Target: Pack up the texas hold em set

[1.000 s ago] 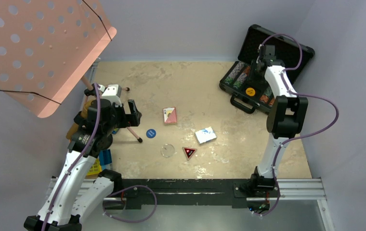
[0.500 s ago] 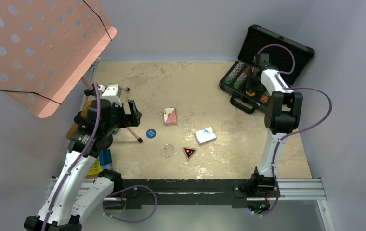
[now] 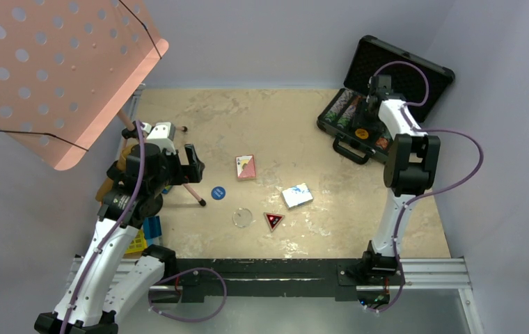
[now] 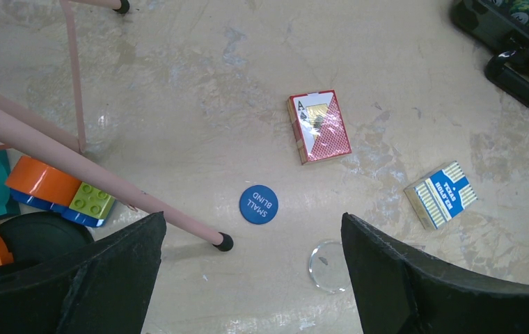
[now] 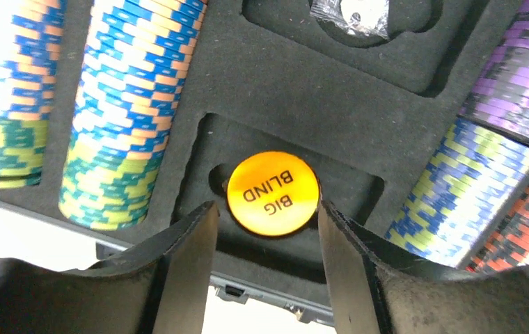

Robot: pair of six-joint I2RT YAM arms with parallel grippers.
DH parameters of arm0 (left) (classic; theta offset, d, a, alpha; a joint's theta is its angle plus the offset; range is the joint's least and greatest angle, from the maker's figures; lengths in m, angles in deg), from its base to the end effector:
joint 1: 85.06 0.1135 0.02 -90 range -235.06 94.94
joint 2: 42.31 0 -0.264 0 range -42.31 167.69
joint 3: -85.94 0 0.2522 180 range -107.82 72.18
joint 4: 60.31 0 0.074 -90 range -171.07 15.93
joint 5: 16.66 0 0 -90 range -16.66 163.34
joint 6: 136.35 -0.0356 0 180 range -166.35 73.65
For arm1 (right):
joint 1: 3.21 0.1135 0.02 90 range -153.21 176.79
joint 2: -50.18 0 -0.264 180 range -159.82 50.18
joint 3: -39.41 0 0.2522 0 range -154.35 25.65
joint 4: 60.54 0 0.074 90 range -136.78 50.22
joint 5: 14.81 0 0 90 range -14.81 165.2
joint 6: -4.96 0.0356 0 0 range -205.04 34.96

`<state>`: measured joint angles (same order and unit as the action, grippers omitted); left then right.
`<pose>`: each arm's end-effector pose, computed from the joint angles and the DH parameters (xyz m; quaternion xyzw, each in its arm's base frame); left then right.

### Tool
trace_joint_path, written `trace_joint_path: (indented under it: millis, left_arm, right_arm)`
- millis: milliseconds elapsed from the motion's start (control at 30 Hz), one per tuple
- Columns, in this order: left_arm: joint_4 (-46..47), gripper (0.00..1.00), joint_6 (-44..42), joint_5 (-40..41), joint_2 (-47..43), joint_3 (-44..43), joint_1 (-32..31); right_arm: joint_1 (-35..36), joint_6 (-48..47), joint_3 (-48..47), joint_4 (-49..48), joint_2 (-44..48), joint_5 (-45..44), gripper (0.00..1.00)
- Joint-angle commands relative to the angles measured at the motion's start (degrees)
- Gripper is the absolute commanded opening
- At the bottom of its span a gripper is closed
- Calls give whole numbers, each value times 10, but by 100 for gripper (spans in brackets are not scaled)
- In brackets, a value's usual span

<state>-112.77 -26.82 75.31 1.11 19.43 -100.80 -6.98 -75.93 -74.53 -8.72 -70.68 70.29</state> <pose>0.1502 -0.0411 0.3401 -0.0372 0.8624 -0.1388 0.4855 0.4614 -0.0334 0.2162 0.1194 0.9548 -0.0286 0.2708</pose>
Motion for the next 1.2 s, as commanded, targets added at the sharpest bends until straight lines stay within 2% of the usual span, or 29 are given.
trace_joint_path:
  millis: [0, 300, 600, 700, 800, 967, 1167]
  left_arm:
    - [12, 100, 1, -2, -7, -4, 4]
    - [14, 100, -2, -5, -11, -3, 4]
    - [8, 99, -12, 7, -20, 0, 4]
    - [6, 98, -17, 8, -25, 1, 4]
    - [16, 98, -23, 0, -38, 7, 4]
    - [30, 98, -19, -10, -55, 13, 10]
    - [38, 98, -18, 9, -83, 22, 21]
  right_arm:
    - [2, -13, -29, 2, 76, 15, 61]
    - [32, -16, 37, -33, 187, 44, 67]
    - [171, 3, 170, -74, 321, 47, 67]
    - [231, 8, 210, -94, 346, 81, 66]
    - [306, 33, 234, -117, 346, 104, 65]
    - [410, 72, 264, -200, 307, 87, 65]
    - [499, 55, 225, -260, 222, 100, 64]
